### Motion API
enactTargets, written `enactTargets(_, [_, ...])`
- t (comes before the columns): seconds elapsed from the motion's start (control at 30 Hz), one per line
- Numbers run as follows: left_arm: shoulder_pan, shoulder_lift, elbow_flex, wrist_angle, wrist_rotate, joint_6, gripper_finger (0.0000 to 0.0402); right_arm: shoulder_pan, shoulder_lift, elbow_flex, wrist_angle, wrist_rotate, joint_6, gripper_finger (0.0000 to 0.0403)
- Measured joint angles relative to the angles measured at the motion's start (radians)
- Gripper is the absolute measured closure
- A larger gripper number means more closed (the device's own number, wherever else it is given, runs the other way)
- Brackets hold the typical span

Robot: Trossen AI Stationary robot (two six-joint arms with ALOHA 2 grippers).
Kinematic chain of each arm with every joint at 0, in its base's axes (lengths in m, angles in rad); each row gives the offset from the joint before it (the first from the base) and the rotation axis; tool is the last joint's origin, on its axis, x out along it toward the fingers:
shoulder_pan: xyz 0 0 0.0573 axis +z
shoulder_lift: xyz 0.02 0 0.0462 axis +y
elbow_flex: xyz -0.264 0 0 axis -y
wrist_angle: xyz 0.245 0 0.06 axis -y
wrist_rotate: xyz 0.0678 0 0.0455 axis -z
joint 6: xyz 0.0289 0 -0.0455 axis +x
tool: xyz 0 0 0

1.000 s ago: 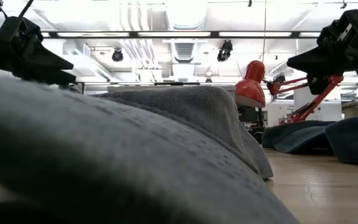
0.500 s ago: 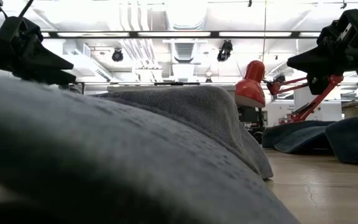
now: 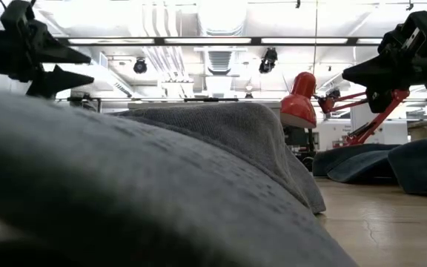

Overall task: Pick & Place hat
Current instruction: Put the top left gray cap on the shelf

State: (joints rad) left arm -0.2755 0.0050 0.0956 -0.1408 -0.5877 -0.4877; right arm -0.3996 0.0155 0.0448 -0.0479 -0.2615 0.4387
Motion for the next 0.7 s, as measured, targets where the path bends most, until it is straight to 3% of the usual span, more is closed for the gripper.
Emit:
enactTargets(0.43, [0.0, 0.035, 0.019, 0.062, 0.055, 0.048, 0.0179, 0.0, 0.0, 0.0, 0.0, 0.001, 0.011, 0.0376])
enactTargets(0.7, [0.0, 0.185, 0.202, -0.035, 0.052, 0.133, 0.0179, -0.001, 0.0, 0.0, 0.0, 0.003, 0.014, 0.0376])
